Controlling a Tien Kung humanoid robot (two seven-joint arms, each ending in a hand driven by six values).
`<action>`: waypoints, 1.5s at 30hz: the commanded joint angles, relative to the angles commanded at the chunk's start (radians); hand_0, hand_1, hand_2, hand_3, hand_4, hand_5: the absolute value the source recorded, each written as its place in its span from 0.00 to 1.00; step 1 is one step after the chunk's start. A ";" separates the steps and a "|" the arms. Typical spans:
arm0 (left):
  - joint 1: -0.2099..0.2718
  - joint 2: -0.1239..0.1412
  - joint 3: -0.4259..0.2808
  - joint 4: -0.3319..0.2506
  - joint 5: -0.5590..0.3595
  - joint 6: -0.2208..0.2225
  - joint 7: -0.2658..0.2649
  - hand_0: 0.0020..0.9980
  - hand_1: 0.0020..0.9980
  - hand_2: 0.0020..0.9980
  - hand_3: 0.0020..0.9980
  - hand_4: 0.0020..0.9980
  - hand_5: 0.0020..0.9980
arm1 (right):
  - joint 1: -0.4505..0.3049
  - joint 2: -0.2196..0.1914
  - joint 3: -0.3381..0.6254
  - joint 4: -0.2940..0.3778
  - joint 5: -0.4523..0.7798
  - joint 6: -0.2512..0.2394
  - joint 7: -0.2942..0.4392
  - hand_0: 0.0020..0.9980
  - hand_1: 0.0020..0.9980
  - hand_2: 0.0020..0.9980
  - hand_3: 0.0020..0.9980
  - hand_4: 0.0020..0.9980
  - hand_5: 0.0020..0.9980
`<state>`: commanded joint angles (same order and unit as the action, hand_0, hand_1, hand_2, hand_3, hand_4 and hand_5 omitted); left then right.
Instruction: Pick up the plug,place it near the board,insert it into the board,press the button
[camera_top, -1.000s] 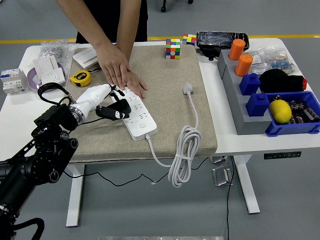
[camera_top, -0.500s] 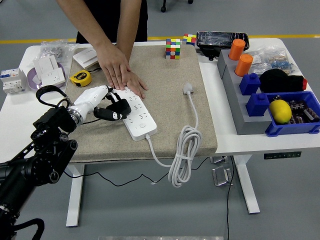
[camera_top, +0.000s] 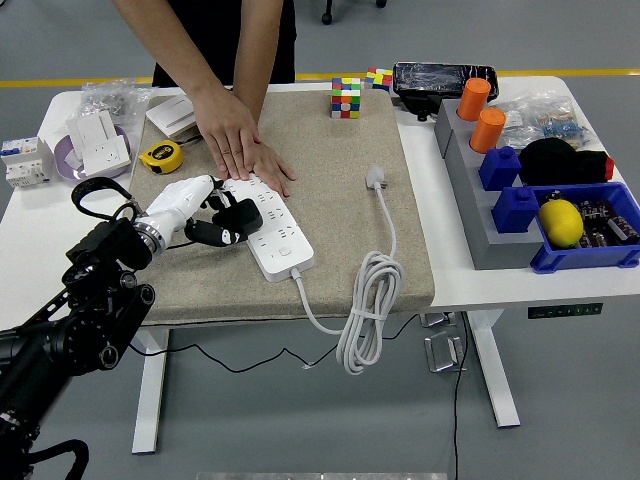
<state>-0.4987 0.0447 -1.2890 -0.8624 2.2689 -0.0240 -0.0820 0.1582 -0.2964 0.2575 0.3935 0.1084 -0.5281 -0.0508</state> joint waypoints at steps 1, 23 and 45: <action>0.000 0.000 0.001 0.001 0.000 0.000 0.000 0.49 0.48 0.40 0.38 0.69 0.11 | 0.000 0.000 0.000 0.000 0.000 0.000 0.000 0.82 0.78 0.75 0.74 1.00 1.00; 0.028 0.000 -0.044 -0.058 0.000 -0.011 0.014 0.46 0.46 0.38 0.35 0.59 0.10 | 0.000 0.000 0.006 0.000 -0.001 0.000 0.000 0.82 0.78 0.75 0.74 1.00 1.00; 0.154 -0.006 -0.230 -0.201 0.000 0.007 0.028 0.46 0.45 0.38 0.33 0.58 0.12 | -0.004 0.005 0.021 -0.001 -0.004 -0.001 -0.001 0.82 0.78 0.75 0.74 1.00 1.00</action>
<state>-0.3449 0.0383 -1.5194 -1.0635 2.2689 -0.0174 -0.0537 0.1545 -0.2918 0.2788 0.3926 0.1046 -0.5291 -0.0516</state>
